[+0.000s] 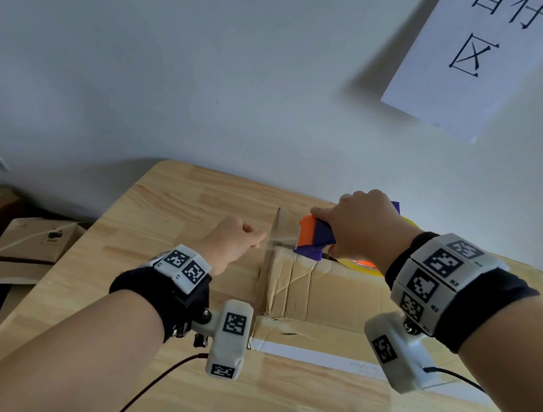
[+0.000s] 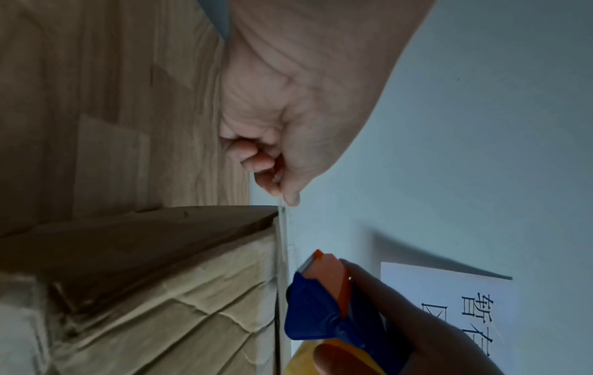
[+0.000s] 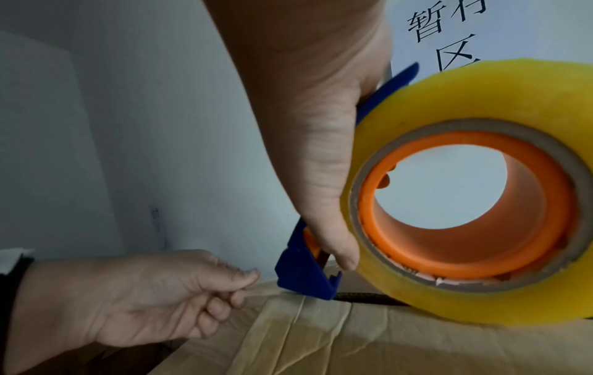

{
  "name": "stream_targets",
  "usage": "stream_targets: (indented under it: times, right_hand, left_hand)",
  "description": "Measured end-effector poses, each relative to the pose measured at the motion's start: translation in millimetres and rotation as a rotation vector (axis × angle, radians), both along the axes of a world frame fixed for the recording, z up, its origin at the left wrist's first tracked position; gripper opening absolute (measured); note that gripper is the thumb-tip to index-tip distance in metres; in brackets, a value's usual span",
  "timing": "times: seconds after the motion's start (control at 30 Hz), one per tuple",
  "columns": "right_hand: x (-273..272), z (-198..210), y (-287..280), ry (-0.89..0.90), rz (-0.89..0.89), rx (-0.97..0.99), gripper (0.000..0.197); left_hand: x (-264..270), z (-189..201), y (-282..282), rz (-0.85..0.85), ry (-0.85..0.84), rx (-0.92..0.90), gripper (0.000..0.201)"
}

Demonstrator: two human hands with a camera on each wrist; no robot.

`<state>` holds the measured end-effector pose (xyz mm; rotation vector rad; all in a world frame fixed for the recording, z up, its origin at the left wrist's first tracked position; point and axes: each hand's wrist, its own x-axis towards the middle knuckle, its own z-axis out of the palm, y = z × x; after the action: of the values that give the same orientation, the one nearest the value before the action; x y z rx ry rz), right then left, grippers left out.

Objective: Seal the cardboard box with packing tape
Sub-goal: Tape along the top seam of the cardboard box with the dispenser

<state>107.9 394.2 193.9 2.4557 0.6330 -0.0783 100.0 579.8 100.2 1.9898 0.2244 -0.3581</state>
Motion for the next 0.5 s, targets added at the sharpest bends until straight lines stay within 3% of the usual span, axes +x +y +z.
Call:
stream_targets:
  times: [0.23,0.5]
  right_hand:
    - [-0.2,-16.4,11.1,0.026,-0.025,-0.044,0.042]
    - [6.8,-28.7,16.7,0.059,-0.038,-0.085,0.039]
  left_hand:
    - [0.0,-14.1,-1.0,0.056,-0.03,0.024,0.033]
    - [3.7,-30.8,-4.7,0.057,-0.009,0.083,0.024]
